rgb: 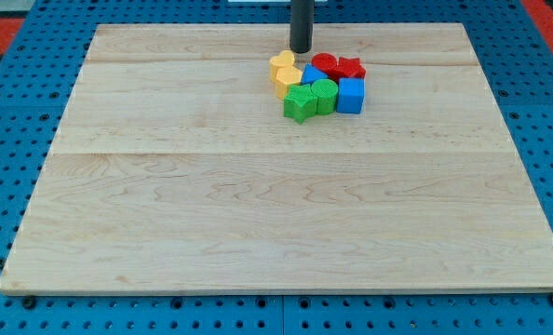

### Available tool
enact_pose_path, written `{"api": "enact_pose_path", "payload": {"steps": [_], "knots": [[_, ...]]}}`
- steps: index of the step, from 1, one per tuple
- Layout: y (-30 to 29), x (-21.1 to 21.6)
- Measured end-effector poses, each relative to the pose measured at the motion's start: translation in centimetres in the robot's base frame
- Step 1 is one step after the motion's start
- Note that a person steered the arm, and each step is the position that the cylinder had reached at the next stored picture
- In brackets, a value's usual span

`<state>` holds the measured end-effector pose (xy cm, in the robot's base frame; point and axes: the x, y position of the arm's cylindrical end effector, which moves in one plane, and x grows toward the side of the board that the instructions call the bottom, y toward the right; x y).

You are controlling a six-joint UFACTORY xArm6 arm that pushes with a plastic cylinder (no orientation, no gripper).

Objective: Adjust the yellow heart diagonally top left of the green circle

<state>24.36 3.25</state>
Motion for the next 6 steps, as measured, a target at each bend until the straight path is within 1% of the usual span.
{"api": "enact_pose_path", "payload": {"steps": [1,2,3,4,5,6], "knots": [[0.0,0.0],[-4.8,-0.3],[-5.1,0.8],[-0.6,3.8],[-0.5,4.1],[-2.2,2.5]]}}
